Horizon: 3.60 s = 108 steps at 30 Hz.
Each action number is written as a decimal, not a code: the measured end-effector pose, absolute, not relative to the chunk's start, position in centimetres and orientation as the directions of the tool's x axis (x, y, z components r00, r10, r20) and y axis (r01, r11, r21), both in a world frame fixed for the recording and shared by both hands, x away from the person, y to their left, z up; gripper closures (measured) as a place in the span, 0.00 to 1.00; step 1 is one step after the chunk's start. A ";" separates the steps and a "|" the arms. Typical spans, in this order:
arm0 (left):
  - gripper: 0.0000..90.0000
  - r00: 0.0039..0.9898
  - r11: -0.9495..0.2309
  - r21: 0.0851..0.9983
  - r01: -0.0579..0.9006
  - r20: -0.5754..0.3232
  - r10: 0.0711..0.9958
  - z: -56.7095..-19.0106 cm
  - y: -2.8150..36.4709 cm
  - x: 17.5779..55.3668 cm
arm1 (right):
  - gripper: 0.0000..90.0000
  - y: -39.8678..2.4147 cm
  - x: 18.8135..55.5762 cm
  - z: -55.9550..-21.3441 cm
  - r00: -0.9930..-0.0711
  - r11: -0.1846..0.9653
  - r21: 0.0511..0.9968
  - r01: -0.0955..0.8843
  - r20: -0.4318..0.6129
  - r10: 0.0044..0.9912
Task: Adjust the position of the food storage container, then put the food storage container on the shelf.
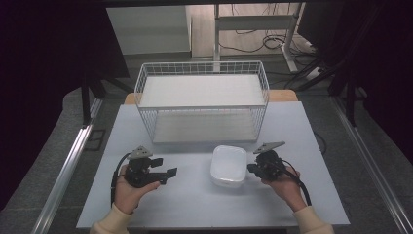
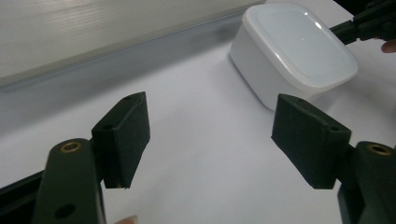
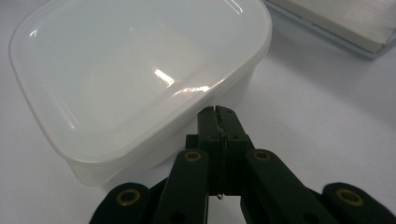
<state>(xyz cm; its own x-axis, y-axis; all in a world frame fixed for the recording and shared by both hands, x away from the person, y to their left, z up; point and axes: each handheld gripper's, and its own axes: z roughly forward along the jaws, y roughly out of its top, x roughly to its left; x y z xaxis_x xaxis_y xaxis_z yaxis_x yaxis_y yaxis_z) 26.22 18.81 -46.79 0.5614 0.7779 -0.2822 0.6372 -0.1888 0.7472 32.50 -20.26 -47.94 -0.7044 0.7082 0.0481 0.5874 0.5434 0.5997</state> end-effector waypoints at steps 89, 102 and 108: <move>0.30 0.481 -0.039 0.600 0.799 -0.598 0.641 -47.5 14.0 32.6 | 0.26 -18.5 33.4 -46.3 -0.591 0.161 0.700 0.696 0.432 0.681; 0.35 0.435 -0.034 0.532 0.846 -0.653 0.620 -49.4 12.9 33.9 | 0.36 -17.8 34.0 -48.3 -0.544 0.130 0.659 0.740 0.474 0.693; 0.40 0.427 -0.029 0.507 0.861 -0.692 0.582 -50.0 13.0 34.0 | 0.40 -17.6 34.1 -49.0 -0.531 0.127 0.638 0.759 0.494 0.688</move>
<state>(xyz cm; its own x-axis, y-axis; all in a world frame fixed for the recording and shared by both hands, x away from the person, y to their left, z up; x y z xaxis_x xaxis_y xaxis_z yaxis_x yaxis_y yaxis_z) 34.01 13.00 -49.98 0.4270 0.5822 -0.6918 0.8614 -0.0292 0.5071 34.09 -17.63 -48.95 -0.5308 0.6883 0.4945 0.7592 0.1269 0.6383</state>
